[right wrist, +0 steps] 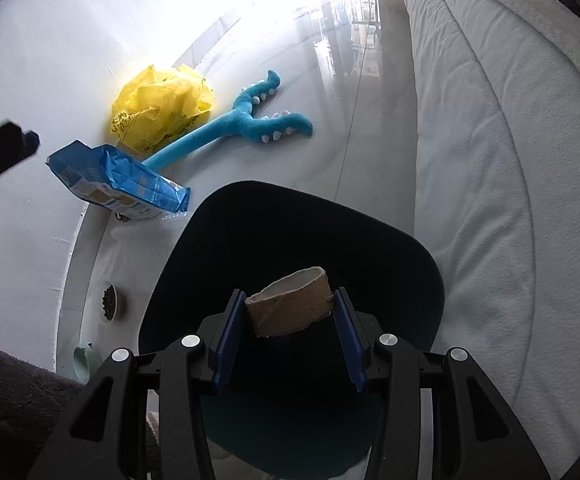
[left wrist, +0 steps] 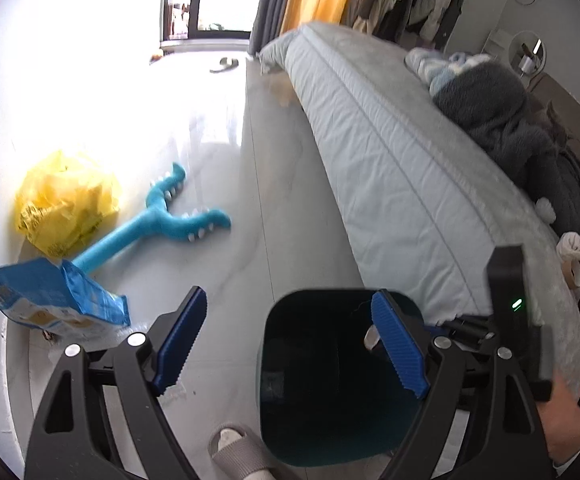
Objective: Collect trash
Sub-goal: 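Open the left tool to drop the tissue pack into the bin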
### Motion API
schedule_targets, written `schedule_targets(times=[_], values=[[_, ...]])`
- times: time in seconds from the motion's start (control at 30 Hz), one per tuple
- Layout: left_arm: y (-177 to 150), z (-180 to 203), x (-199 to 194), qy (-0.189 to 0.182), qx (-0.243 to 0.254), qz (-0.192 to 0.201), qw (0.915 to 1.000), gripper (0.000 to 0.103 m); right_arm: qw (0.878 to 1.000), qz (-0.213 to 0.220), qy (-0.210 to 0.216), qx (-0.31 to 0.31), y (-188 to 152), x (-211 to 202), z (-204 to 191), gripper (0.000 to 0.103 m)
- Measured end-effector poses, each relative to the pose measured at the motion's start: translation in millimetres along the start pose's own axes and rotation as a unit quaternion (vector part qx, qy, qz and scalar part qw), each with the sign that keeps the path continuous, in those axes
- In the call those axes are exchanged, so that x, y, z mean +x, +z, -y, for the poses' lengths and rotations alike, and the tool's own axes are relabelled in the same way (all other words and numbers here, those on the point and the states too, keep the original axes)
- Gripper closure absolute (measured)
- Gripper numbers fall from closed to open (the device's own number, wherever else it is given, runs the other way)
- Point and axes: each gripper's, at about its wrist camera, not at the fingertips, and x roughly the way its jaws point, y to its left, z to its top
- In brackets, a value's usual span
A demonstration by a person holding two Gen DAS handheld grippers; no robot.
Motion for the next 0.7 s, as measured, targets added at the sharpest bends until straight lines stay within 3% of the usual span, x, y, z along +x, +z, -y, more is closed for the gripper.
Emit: schedule_targets(times=[0.23, 0.4, 0.63, 0.7], values=[[14, 17, -38, 0.008, 0.042, 0.086, 0.9954, 0.017, 1.0, -0.023, 0.018, -0.011, -5, 25, -17, 0.057], [24, 29, -57, -0.015, 0.038, 0.124, 0.9914, 0.017, 0.999, -0.036, 0.029, -0.023, -8, 35, -26, 0.055], [29, 58, -90, -0.024, 0.07, 0.187, 0.9796, 0.017, 0.998, -0.037, 0.031, -0.034, -10, 31, -30, 0.054], [28, 64, -95, -0.026, 0.08, 0.197, 0.9769, 0.017, 0.998, -0.033, 0.031, -0.036, -11, 26, -31, 0.048]])
